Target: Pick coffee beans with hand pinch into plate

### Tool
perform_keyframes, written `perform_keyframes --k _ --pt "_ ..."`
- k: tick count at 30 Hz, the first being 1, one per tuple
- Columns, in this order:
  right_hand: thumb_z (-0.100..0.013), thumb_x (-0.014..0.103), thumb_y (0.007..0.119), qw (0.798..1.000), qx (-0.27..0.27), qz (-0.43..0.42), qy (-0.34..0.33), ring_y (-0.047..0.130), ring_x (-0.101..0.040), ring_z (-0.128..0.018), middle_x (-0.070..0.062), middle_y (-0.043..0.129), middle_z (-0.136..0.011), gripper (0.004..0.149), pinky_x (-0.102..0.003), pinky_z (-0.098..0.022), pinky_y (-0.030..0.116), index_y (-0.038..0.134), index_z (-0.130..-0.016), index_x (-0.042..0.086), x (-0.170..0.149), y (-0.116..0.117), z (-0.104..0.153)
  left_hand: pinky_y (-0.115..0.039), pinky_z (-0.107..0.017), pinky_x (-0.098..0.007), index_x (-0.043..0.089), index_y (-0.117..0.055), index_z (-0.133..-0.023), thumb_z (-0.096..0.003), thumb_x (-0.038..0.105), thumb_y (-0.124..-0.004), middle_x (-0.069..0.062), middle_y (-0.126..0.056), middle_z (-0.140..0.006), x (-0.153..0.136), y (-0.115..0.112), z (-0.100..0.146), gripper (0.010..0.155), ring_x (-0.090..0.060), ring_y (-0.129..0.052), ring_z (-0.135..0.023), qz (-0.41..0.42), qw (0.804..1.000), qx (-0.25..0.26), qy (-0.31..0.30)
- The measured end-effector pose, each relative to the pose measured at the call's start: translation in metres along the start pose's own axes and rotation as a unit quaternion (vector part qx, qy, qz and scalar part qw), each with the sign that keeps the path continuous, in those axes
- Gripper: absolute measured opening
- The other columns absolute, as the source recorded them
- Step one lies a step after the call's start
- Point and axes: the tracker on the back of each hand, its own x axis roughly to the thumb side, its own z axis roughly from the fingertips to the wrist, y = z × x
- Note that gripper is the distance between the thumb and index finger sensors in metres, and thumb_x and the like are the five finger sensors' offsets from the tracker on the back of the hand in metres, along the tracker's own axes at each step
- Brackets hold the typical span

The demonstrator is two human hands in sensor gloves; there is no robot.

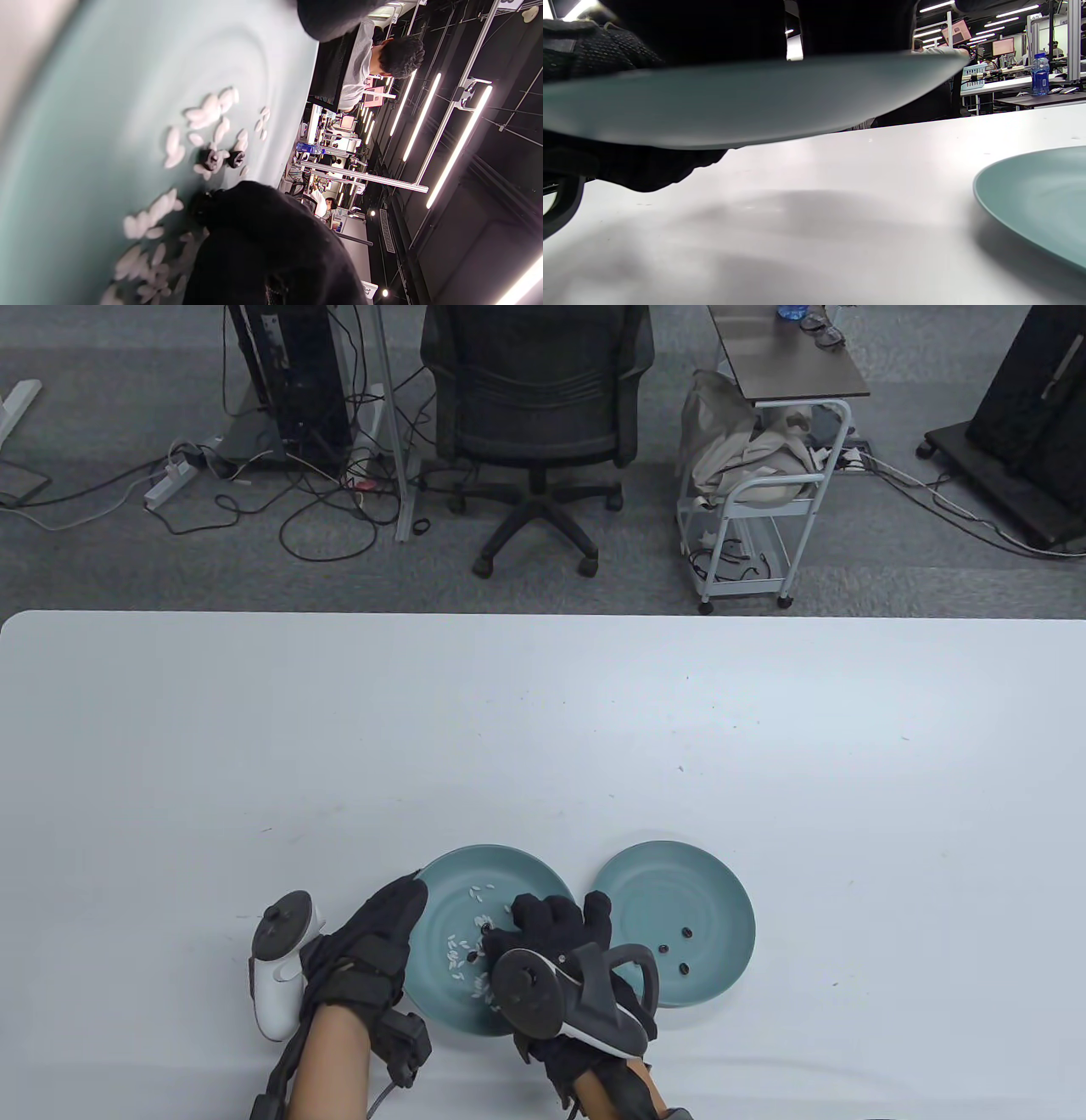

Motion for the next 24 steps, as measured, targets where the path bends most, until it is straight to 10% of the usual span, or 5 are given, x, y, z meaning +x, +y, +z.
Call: perform_keyframes --k 24 --pt "-0.051 0.039 0.080 1.000 0.011 -0.012 0.006 0.066 -0.045 -0.095 -0.014 0.063 -0.106 0.039 -0.077 -0.069 0.043 0.083 -0.088 0.026 -0.0053 -0.0021 0.0010 -0.089 -0.048 -0.048 0.010 -0.053 -0.116 -0.0698 0.037 -0.059 -0.022 -0.087 -0.094 0.0002 -0.0010 -0.0002 0.054 -0.035 -0.098 -0.070 0.014 1.000 -0.005 -0.001"
